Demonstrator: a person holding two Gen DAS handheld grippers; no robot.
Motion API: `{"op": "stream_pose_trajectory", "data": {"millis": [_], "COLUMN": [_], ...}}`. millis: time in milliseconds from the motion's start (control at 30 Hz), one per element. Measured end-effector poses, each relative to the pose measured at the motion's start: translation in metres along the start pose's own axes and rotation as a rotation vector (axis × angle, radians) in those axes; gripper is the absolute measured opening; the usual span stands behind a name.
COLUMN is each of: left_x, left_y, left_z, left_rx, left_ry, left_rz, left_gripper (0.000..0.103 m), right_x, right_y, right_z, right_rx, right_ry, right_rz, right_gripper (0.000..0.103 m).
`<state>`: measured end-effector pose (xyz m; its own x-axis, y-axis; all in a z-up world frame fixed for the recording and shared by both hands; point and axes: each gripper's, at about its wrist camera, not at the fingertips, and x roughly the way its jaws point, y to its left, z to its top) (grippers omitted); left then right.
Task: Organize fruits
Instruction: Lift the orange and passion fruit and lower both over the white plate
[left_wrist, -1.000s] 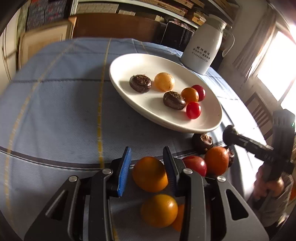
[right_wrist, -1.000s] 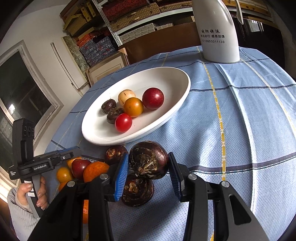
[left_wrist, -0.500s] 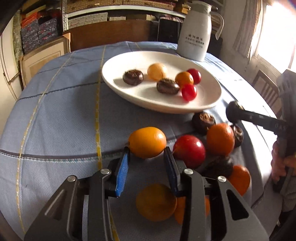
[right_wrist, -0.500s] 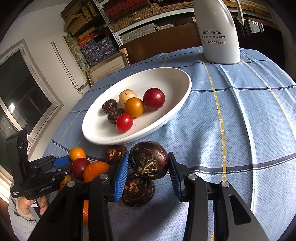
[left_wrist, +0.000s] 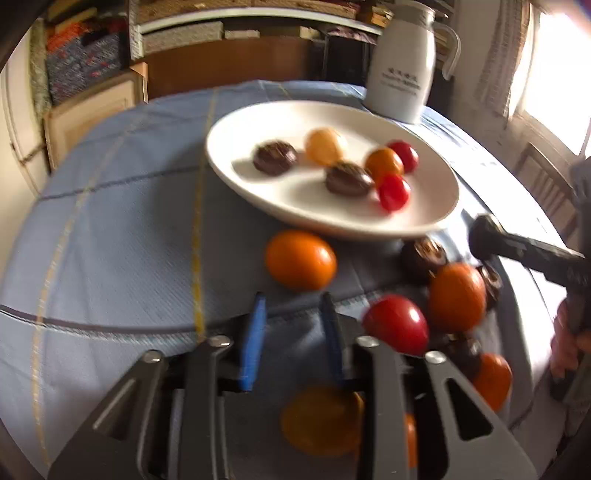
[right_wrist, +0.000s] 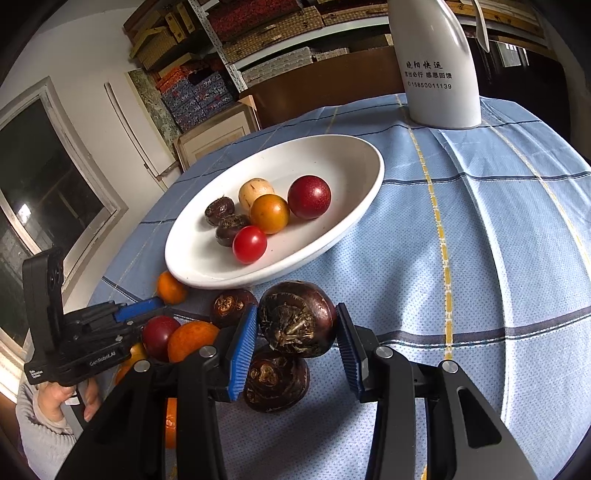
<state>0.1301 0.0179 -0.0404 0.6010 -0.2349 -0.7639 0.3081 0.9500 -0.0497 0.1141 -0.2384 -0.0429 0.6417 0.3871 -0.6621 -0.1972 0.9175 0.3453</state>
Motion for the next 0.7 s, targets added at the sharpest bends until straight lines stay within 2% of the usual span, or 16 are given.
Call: {"op": "stream_pose_trajectory", "data": {"millis": [67, 133, 233, 267, 333, 433, 533, 700], "left_x": [-0.002, 0.000, 0.008, 0.009, 0.011, 0.004, -0.008, -0.043], "left_y": [0.003, 0.002, -0.008, -0.007, -0.005, -0.001, 0.005, 0.005], "left_z": [0.005, 0.009, 0.013, 0.016, 0.018, 0.010, 0.004, 0.022], "left_rx": [-0.028, -0.029, 0.022, 0.015, 0.009, -0.013, -0.050, -0.073], "left_ry": [-0.032, -0.030, -0.031, -0.025, -0.018, -0.028, -0.055, -0.164], "left_rz": [-0.024, -0.050, -0.005, -0.015, -0.033, -0.059, -0.045, -0.046], "left_gripper": [0.052, 0.055, 0.055, 0.052, 0.039, 0.038, 0.038, 0.038], "right_x": [0.000, 0.001, 0.001, 0.001, 0.001, 0.001, -0.002, -0.018], "right_y": [0.000, -0.002, -0.002, -0.002, -0.002, -0.002, -0.001, -0.001], "right_z": [0.001, 0.001, 0.001, 0.001, 0.001, 0.001, 0.001, 0.006], "right_rx": [0.000, 0.004, 0.002, 0.003, 0.004, 0.004, 0.001, 0.009], "right_ry": [0.000, 0.002, 0.001, 0.001, 0.001, 0.000, -0.015, -0.091], "right_rz": [0.002, 0.001, 0.001, 0.001, 0.002, 0.003, 0.005, 0.015], "right_gripper": [0.043, 0.043, 0.043, 0.043, 0.043, 0.043, 0.043, 0.043]}}
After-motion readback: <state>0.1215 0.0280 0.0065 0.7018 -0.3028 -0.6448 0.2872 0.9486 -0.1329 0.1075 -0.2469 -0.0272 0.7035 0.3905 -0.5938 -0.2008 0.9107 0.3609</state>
